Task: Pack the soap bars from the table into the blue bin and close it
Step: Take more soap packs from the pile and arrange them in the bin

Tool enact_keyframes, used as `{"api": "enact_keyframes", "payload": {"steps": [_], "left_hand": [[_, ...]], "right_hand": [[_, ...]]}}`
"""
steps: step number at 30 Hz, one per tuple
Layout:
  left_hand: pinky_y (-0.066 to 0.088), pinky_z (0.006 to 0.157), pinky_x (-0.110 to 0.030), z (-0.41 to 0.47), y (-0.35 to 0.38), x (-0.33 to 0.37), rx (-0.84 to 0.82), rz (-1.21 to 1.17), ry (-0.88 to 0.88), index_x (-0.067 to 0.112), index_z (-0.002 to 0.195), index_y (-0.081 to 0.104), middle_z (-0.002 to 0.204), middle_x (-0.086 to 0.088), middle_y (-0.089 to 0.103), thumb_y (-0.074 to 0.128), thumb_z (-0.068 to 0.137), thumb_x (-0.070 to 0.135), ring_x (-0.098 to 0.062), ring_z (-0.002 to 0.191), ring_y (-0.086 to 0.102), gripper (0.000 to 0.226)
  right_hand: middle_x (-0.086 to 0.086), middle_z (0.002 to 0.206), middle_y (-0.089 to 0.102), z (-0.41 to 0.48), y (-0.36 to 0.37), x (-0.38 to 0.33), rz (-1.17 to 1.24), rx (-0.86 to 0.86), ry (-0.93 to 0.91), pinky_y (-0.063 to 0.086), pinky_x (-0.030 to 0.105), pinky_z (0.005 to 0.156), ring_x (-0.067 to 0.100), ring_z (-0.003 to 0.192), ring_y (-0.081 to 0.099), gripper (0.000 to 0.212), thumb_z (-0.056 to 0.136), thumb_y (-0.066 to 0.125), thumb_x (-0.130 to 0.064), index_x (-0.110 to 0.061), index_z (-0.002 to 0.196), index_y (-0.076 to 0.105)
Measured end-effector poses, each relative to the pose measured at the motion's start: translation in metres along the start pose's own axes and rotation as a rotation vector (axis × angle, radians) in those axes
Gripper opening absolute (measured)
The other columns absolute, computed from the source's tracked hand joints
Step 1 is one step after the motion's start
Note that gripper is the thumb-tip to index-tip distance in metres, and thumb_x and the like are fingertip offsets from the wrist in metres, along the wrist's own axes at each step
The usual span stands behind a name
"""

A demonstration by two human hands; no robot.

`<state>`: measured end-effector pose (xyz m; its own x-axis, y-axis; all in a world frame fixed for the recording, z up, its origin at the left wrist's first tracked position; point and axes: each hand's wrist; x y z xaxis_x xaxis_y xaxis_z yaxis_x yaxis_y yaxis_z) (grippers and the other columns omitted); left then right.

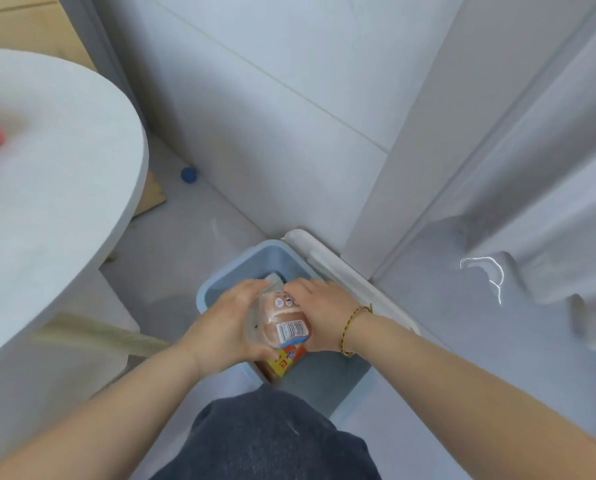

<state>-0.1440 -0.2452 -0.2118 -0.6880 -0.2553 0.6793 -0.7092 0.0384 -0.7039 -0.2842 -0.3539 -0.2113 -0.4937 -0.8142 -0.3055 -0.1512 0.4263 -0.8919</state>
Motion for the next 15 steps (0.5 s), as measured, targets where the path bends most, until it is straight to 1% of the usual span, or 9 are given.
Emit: {"api": "enact_keyframes", "payload": {"steps": [1, 2, 3, 4, 5, 7, 9, 12, 15], "left_hand": [[0.021, 0.103, -0.018, -0.002, 0.002, -0.01, -0.05, 0.07, -0.006, 0.021, 0.14, 0.02, 0.139, 0.007, 0.033, 0.082, 0.054, 0.04, -0.011, 0.13, 0.027, 0.107], [0.012, 0.109, -0.022, -0.005, 0.004, -0.02, -0.107, 0.165, -0.02, 0.023, 0.142, 0.008, 0.15, 0.003, 0.019, 0.079, 0.055, 0.048, -0.012, 0.138, 0.013, 0.115], [0.004, 0.112, -0.025, -0.008, 0.006, -0.03, -0.164, 0.27, -0.039, 0.025, 0.142, -0.001, 0.154, 0.002, 0.004, 0.074, 0.057, 0.056, -0.014, 0.141, 0.001, 0.117], [-0.002, 0.113, -0.028, -0.011, 0.008, -0.04, -0.218, 0.362, -0.059, 0.026, 0.142, -0.006, 0.155, 0.001, -0.004, 0.068, 0.059, 0.062, -0.015, 0.142, -0.006, 0.117], [-0.004, 0.114, -0.03, -0.014, 0.011, -0.048, -0.264, 0.424, -0.079, 0.026, 0.142, -0.008, 0.155, 0.0, -0.008, 0.064, 0.062, 0.065, -0.016, 0.142, -0.009, 0.114], [-0.004, 0.115, -0.033, -0.018, 0.018, -0.058, -0.331, 0.471, -0.119, 0.026, 0.142, -0.006, 0.155, -0.001, -0.01, 0.056, 0.069, 0.066, -0.017, 0.141, -0.012, 0.103], [-0.005, 0.115, -0.035, -0.021, 0.024, -0.061, -0.358, 0.507, -0.139, 0.025, 0.143, -0.003, 0.155, -0.001, -0.01, 0.048, 0.077, 0.063, -0.017, 0.141, -0.015, 0.091], [-0.004, 0.115, -0.037, -0.021, 0.032, -0.063, -0.349, 0.504, -0.17, 0.025, 0.143, 0.0, 0.155, -0.001, -0.011, 0.04, 0.083, 0.06, -0.018, 0.14, -0.02, 0.08], [-0.003, 0.115, -0.038, -0.02, 0.035, -0.061, -0.352, 0.482, -0.183, 0.025, 0.143, 0.001, 0.155, 0.0, -0.013, 0.037, 0.085, 0.057, -0.019, 0.139, -0.022, 0.075]], "right_hand": [[0.006, 0.123, 0.049, -0.001, 0.006, 0.003, -0.044, -0.028, -0.004, 0.036, 0.035, 0.093, 0.026, 0.112, 0.047, 0.067, 0.068, 0.071, -0.029, -0.014, 0.124, 0.037], [0.006, 0.124, 0.048, -0.003, 0.01, 0.007, -0.094, -0.058, -0.016, 0.034, 0.036, 0.095, 0.026, 0.113, 0.045, 0.065, 0.07, 0.07, -0.027, -0.015, 0.125, 0.037], [0.006, 0.127, 0.047, -0.007, 0.015, 0.01, -0.146, -0.091, -0.039, 0.032, 0.036, 0.098, 0.026, 0.115, 0.043, 0.065, 0.071, 0.068, -0.025, -0.015, 0.127, 0.036], [0.005, 0.13, 0.045, -0.01, 0.02, 0.012, -0.201, -0.125, -0.068, 0.03, 0.036, 0.1, 0.026, 0.117, 0.042, 0.066, 0.073, 0.067, -0.024, -0.016, 0.13, 0.034], [0.004, 0.132, 0.044, -0.013, 0.024, 0.014, -0.26, -0.159, -0.102, 0.029, 0.036, 0.102, 0.025, 0.119, 0.041, 0.067, 0.074, 0.066, -0.024, -0.017, 0.132, 0.032], [0.004, 0.135, 0.043, -0.016, 0.032, 0.015, -0.361, -0.232, -0.165, 0.028, 0.037, 0.105, 0.025, 0.119, 0.04, 0.07, 0.074, 0.068, -0.022, -0.017, 0.133, 0.031], [0.004, 0.135, 0.043, -0.016, 0.04, 0.017, -0.412, -0.281, -0.184, 0.027, 0.038, 0.106, 0.026, 0.12, 0.04, 0.072, 0.073, 0.069, -0.02, -0.018, 0.134, 0.03], [0.006, 0.137, 0.041, -0.015, 0.051, 0.017, -0.445, -0.353, -0.162, 0.025, 0.04, 0.107, 0.027, 0.124, 0.037, 0.076, 0.073, 0.07, -0.017, -0.019, 0.136, 0.027], [0.007, 0.141, 0.038, -0.013, 0.064, 0.016, -0.459, -0.426, -0.133, 0.023, 0.042, 0.108, 0.028, 0.128, 0.034, 0.078, 0.073, 0.07, -0.013, -0.018, 0.137, 0.026]]}}
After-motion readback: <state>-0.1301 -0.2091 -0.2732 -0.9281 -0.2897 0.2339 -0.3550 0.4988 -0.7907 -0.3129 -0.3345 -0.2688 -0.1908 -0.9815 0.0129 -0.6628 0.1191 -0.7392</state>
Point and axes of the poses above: each hand's wrist, its own z-axis towards the middle knuckle, its own y-axis out of the palm, x = y × z
